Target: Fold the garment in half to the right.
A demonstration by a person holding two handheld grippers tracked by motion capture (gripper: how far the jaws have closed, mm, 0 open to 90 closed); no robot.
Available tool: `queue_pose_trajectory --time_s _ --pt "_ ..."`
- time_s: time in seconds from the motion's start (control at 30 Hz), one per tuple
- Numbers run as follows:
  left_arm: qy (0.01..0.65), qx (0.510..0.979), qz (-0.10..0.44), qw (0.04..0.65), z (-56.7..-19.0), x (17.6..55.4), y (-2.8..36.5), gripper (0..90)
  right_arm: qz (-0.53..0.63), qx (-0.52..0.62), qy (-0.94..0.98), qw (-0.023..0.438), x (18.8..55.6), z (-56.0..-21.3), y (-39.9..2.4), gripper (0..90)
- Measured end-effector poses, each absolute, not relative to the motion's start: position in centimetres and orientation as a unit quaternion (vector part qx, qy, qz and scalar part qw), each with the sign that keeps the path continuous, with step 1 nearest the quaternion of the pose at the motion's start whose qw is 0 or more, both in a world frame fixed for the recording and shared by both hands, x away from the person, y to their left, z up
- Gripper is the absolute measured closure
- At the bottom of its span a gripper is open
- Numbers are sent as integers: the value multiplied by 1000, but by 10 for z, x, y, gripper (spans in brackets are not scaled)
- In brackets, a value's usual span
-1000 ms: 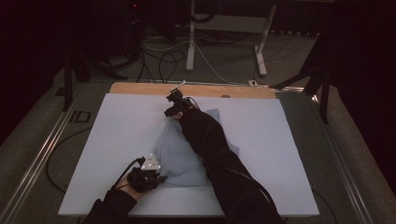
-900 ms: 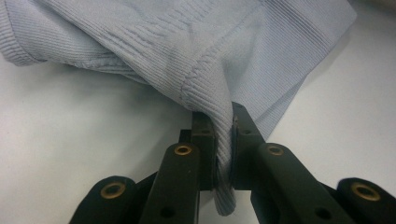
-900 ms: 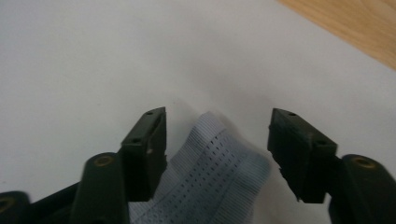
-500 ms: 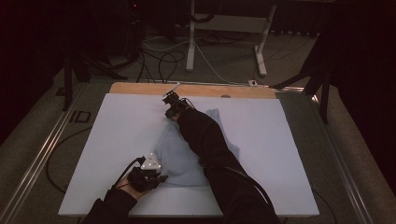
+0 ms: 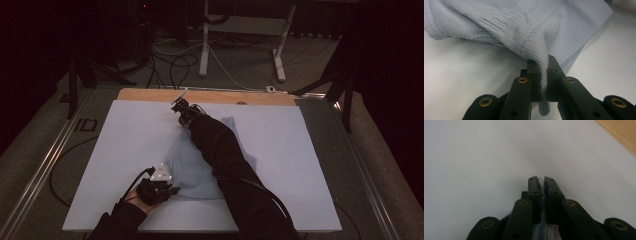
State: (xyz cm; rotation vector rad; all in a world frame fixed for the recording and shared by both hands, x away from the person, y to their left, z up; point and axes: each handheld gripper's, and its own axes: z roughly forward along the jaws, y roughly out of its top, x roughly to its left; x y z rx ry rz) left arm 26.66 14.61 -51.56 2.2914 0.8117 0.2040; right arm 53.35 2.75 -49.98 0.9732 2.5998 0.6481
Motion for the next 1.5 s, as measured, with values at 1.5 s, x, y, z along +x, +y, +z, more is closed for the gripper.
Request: queue_pose_trajectory --time_s 1.5 --pt "235 907 79 341 -469 273 106 862 295 331 883 154 518 -446 -31 851"
